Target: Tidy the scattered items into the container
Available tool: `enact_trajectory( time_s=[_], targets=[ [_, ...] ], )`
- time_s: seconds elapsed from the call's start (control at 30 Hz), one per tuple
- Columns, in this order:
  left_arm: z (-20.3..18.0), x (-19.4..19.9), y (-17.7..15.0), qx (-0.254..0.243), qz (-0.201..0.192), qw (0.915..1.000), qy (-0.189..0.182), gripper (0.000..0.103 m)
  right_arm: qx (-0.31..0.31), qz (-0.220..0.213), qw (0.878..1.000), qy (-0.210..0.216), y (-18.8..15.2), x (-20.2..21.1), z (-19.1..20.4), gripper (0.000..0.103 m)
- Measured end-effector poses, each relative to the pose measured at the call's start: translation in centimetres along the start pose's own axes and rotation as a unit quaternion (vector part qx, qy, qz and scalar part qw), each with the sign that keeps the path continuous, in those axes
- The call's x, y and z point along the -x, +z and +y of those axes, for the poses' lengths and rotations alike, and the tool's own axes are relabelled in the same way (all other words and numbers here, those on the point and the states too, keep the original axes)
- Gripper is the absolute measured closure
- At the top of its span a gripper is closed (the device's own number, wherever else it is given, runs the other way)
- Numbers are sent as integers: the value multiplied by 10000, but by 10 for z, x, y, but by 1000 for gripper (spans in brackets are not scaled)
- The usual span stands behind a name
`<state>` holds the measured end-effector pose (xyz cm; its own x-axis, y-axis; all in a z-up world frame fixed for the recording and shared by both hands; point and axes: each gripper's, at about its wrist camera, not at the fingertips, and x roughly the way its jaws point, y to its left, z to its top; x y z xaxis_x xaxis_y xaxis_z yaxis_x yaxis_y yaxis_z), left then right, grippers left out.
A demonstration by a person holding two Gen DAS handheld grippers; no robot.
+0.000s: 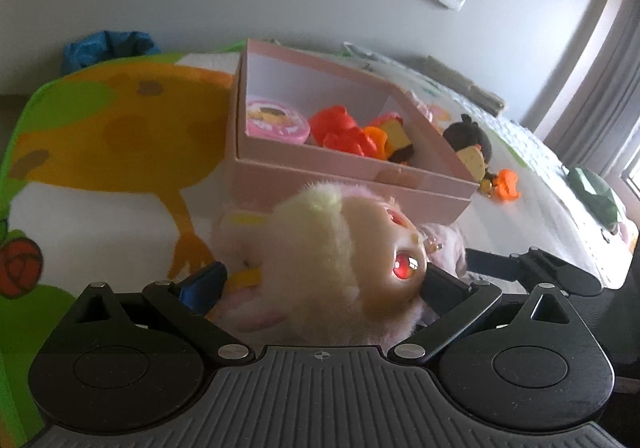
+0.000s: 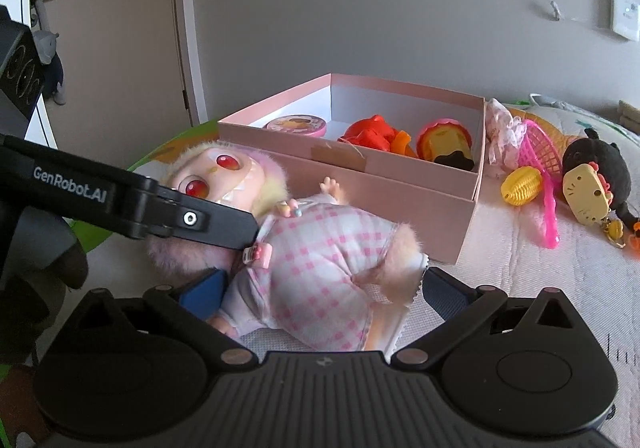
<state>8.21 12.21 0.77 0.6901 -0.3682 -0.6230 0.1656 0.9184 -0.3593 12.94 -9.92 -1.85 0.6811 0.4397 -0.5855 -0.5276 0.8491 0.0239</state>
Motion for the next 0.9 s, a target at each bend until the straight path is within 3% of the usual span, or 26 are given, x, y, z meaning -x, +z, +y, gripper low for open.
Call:
enact_trajectory(
  time_s=[0.13, 0.2, 0.27, 0.37, 0.47, 0.7, 0.9],
  targets=[
    [-3, -1, -2, -26, -35, 10000, 23, 1, 44, -32, 10000, -46, -1, 1, 2, 2],
    [-4, 0, -2, -35, -49, 10000, -1, 4, 24, -39, 10000, -34, -1, 2, 1, 4],
    [-5, 2, -2, -52, -72, 9999, -48, 15, 4, -38, 10000, -31, -1, 3, 1, 5],
    [-9, 5, -3, -178, -80, 9998, -39, 17, -27, -28, 10000, -9, -2, 4, 1, 6],
    [-11, 6, -4, -266, -85, 9996, -10, 17, -90, 1, 9999, 67, -1, 2, -2, 5],
    [-3, 4, -2, 49, -17, 9999, -102, 12, -307, 79, 9994, 125, -1, 0, -7, 0],
    [-1, 2, -2, 120, -4, 9998, -137, 12, -179, 69, 9997, 139, -5, 5, -5, 6]
  ],
)
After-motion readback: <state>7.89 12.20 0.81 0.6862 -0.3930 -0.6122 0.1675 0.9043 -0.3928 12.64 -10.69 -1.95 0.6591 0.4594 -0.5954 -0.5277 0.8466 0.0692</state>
